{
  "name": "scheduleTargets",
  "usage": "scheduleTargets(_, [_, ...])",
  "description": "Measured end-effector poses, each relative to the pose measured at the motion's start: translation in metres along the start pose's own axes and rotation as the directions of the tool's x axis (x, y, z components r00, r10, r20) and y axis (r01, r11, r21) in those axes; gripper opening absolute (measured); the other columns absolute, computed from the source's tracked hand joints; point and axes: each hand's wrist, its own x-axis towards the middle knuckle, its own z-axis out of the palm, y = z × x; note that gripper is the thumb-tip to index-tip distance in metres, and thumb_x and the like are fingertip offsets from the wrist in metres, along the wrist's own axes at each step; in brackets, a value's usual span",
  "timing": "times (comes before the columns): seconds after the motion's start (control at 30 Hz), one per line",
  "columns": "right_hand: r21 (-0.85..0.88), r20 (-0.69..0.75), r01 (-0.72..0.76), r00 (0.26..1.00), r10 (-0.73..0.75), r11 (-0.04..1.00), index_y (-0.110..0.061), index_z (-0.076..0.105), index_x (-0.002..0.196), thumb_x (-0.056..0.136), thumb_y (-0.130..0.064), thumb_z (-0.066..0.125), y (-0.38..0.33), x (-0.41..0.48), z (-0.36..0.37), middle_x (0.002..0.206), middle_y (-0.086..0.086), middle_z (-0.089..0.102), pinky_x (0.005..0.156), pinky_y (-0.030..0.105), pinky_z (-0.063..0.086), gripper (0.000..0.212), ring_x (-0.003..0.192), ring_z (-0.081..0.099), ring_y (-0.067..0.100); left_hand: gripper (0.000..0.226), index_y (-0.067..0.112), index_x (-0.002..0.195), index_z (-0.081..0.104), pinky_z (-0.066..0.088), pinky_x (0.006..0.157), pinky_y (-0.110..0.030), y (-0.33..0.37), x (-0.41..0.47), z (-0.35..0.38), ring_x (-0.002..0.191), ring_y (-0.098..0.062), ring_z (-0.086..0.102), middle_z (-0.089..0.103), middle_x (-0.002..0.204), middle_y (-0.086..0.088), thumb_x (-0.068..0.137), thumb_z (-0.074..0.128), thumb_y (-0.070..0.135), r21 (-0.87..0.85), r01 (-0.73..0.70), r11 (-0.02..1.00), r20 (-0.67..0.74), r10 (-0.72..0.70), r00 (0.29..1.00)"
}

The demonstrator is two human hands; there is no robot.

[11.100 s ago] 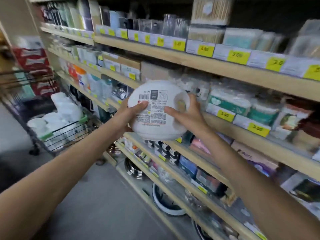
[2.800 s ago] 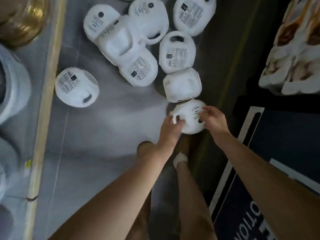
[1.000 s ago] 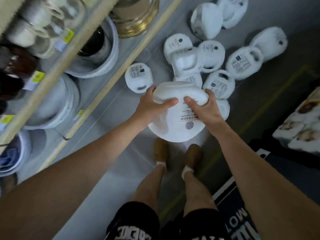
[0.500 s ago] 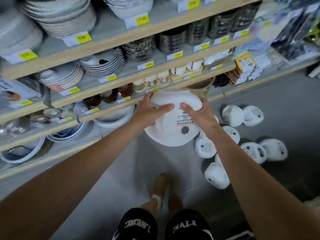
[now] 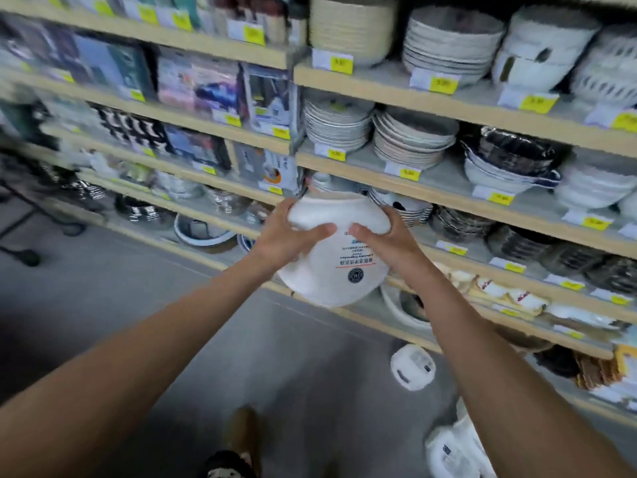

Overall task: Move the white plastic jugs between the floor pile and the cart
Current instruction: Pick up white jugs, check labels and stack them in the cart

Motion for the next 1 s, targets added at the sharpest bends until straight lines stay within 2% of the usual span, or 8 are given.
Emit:
scheduleTargets(0.1, [-0.024, 0.098, 0.064, 0.993, -0.061, 0.998, -0.032, 0.042, 0.123, 0.077, -0.036, 0.078, -0.035, 0.014, 0.057, 0.110, -0.009, 0.056, 0.064, 0.017, 0.046, 0.058, 0.088, 0.057, 0.003, 0.084, 0.026, 0.142, 0.034, 0.043, 0.065, -0.016, -0.010, 0.003, -0.060, 0.109, -0.016, 0.052, 0.050, 0.126, 0.005, 0.073, 0.079, 0.044, -0.029, 0.009, 1.000, -0.085, -0.011, 0.996])
scheduleTargets(0.2, [-0.049, 0.184, 0.112, 0.978, -0.102, 0.992, -0.033, 0.043, 0.121, 0.075, -0.039, 0.079, -0.059, 0.033, 0.119, 0.119, -0.004, 0.057, 0.077, 0.029, 0.051, 0.058, 0.098, 0.059, 0.012, 0.097, 0.030, 0.138, 0.038, 0.055, 0.082, -0.033, -0.029, 0.011, -0.122, 0.110, -0.021, 0.059, 0.054, 0.127, 0.002, 0.057, 0.083, 0.058, -0.103, 0.029, 0.994, -0.148, -0.044, 0.988])
scheduleTargets(0.27, [-0.046, 0.236, 0.125, 0.965, -0.111, 0.991, -0.032, 0.042, 0.120, 0.077, -0.038, 0.078, -0.075, 0.045, 0.167, 0.120, -0.003, 0.058, 0.076, 0.026, 0.051, 0.056, 0.096, 0.060, 0.010, 0.102, 0.032, 0.137, 0.037, 0.055, 0.089, -0.042, -0.043, 0.016, -0.166, 0.111, -0.022, 0.059, 0.053, 0.128, 0.001, 0.050, 0.082, 0.063, -0.138, 0.045, 0.989, -0.192, -0.071, 0.979])
scheduleTargets(0.4, [-0.103, 0.294, 0.159, 0.948, -0.122, 0.982, -0.026, 0.041, 0.125, 0.082, -0.036, 0.074, -0.108, 0.066, 0.261, 0.110, -0.007, 0.052, 0.052, 0.006, 0.041, 0.055, 0.080, 0.051, -0.002, 0.102, 0.029, 0.136, 0.038, 0.053, 0.085, -0.032, -0.069, 0.034, -0.253, 0.111, -0.020, 0.058, 0.053, 0.128, -0.001, 0.049, 0.082, 0.060, -0.151, 0.047, 0.987, -0.261, -0.085, 0.962])
scheduleTargets(0.57, [-0.107, 0.352, 0.173, 0.927, -0.125, 0.979, -0.034, 0.040, 0.126, 0.075, -0.048, 0.076, -0.143, 0.094, 0.378, 0.122, -0.003, 0.054, 0.073, 0.030, 0.048, 0.064, 0.098, 0.057, 0.015, 0.089, 0.027, 0.139, 0.036, 0.049, 0.088, -0.032, -0.104, 0.062, -0.364, 0.112, -0.019, 0.056, 0.051, 0.128, 0.001, 0.067, 0.082, 0.050, -0.147, 0.065, 0.987, -0.310, -0.108, 0.945])
scheduleTargets(0.7, [-0.101, 0.397, 0.194, 0.907, -0.140, 0.976, -0.035, 0.041, 0.126, 0.069, -0.052, 0.078, -0.172, 0.111, 0.462, 0.123, -0.001, 0.055, 0.081, 0.036, 0.052, 0.070, 0.103, 0.059, 0.021, 0.098, 0.028, 0.138, 0.037, 0.051, 0.092, -0.037, -0.126, 0.077, -0.444, 0.110, -0.021, 0.058, 0.052, 0.129, -0.001, 0.055, 0.081, 0.058, -0.170, 0.067, 0.983, -0.351, -0.124, 0.928])
scheduleTargets(0.77, [-0.081, 0.423, 0.204, 0.893, -0.151, 0.976, -0.035, 0.041, 0.124, 0.068, -0.050, 0.079, -0.184, 0.118, 0.498, 0.124, 0.000, 0.055, 0.084, 0.039, 0.053, 0.069, 0.103, 0.059, 0.020, 0.091, 0.029, 0.136, 0.037, 0.050, 0.089, -0.034, -0.135, 0.082, -0.476, 0.111, -0.020, 0.057, 0.052, 0.127, 0.001, 0.061, 0.081, 0.054, -0.177, 0.070, 0.982, -0.372, -0.132, 0.919])
scheduleTargets(1.0, [-0.070, 0.553, 0.222, 0.820, -0.147, 0.973, -0.031, 0.041, 0.122, 0.074, -0.042, 0.079, -0.222, 0.154, 0.620, 0.120, -0.002, 0.055, 0.067, 0.028, 0.048, 0.062, 0.095, 0.058, 0.011, 0.081, 0.025, 0.137, 0.038, 0.050, 0.088, -0.033, -0.179, 0.111, -0.577, 0.108, -0.019, 0.058, 0.054, 0.125, 0.002, 0.071, 0.079, 0.046, -0.227, 0.112, 0.967, -0.469, -0.209, 0.858])
